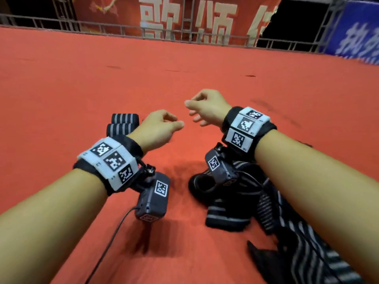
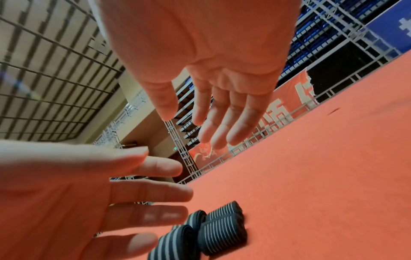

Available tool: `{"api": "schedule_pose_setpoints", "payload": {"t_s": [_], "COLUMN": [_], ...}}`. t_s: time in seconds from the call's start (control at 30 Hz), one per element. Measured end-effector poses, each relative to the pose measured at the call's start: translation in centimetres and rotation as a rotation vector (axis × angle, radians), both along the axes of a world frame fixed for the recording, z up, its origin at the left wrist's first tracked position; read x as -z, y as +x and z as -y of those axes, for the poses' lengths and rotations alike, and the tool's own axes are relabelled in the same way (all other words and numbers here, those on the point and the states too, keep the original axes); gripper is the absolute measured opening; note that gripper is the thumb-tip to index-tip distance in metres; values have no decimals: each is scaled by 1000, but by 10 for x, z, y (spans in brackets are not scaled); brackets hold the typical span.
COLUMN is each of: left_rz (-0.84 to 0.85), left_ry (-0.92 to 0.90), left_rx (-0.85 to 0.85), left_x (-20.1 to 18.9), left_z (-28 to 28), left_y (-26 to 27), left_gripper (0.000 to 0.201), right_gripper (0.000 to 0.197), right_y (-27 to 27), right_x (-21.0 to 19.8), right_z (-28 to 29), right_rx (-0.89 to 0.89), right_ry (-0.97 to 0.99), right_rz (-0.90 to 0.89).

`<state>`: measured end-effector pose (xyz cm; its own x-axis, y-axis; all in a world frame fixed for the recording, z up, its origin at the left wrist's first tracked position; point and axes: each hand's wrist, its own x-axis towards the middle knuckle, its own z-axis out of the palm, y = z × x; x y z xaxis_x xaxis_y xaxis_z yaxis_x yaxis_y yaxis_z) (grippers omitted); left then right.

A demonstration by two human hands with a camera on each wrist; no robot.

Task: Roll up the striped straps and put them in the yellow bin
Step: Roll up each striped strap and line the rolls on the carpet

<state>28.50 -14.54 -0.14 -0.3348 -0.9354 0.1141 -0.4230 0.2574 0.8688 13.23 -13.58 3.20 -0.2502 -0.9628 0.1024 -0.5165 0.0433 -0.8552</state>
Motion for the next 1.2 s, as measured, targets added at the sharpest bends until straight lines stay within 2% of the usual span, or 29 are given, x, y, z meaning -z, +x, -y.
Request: {"api": "schedule_pose_setpoints", "payload": {"t_s": [0.13, 0.27, 0.4, 0.5, 0.63, 0.67, 0.73, 0.8, 0.87, 1.03, 1.2], "left_rz": [48, 260, 496, 550, 531, 520, 495, 454, 403, 241, 130], "left_ry": [-1, -70, -74, -16, -25, -45, -90, -134, -163, -246, -138], "left_rx": [81, 94, 16, -91, -171, -171, -158, -144, -146, -199, -166], "left_x": [2, 25, 52, 65, 64, 60, 49, 30, 10, -30, -40], "left_z": [-63, -107, -118, -114, -105, -103, -102, -105, -108, -109, -114], "left_y": [-6, -17, -29, -38, -44, -45, -44, -39, -30, -9, 6], "left_gripper": [17, 30, 42, 34, 3, 6, 15, 17, 18, 24, 17], "right_gripper": [14, 14, 13, 14, 48, 54, 50, 30, 8, 9, 15], "right_y": [-15, -35, -52, -58, -65, -66, -66, -65, -63, -62, -55], "right_x": [-12, 9, 34, 47, 67, 72, 78, 80, 77, 30, -50], "right_z": [-90, -157, -204, -221, -214, -211, -205, -201, -201, -204, -219], "right_rx": [-38, -19, 34, 47, -38, -51, -60, -84, -101, -53, -26], "right_ry": [-88, -111, -67, -8, 203, 258, 338, 354, 285, -55, -272], "right_rz": [-12, -75, -152, -283, -529, -570, -631, -673, -642, -380, -45]}}
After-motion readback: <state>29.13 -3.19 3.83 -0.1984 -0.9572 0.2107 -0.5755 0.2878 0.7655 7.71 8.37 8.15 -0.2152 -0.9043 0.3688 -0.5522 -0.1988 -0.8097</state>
